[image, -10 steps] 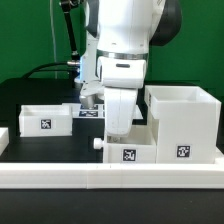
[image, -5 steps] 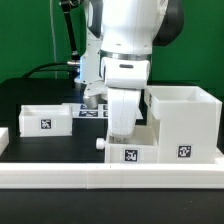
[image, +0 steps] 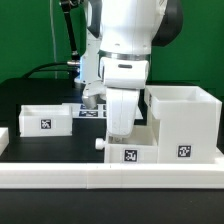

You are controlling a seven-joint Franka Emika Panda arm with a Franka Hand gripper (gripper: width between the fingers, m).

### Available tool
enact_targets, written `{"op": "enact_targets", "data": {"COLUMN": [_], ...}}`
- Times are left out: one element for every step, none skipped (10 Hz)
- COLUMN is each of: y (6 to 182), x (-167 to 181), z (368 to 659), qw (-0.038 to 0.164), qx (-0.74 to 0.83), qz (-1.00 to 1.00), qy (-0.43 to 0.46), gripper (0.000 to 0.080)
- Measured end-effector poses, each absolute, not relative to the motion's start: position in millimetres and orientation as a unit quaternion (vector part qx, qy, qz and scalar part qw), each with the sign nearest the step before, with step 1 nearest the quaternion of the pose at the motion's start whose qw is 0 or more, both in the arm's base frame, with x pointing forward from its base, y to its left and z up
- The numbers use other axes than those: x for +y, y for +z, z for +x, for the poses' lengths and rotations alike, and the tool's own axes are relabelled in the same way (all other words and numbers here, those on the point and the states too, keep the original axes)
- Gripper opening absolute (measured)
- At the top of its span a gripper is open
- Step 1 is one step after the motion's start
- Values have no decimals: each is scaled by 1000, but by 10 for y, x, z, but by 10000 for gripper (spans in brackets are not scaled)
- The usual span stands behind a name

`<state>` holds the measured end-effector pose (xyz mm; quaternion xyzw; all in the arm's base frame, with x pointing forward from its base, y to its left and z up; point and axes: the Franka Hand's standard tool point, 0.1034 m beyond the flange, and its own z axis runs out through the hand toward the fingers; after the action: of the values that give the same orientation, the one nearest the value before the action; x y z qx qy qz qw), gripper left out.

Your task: Assemble drawer

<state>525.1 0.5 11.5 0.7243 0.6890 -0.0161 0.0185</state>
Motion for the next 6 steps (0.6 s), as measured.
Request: {"op": "enact_targets", "data": {"y": [116,122,124,125,128,129], "x": [-22,-12,30,40,59,109], "z": [5234,5232,5231,5231,5230,5231], "qw": [19,18,18,17,17,16], "qx": [697,700,703,704,700,695], "qz": [717,714,711,710,713,719], "qy": [-16,-17,-17,-17,-17,-15], "gripper": [42,42,42,42,42,42]}}
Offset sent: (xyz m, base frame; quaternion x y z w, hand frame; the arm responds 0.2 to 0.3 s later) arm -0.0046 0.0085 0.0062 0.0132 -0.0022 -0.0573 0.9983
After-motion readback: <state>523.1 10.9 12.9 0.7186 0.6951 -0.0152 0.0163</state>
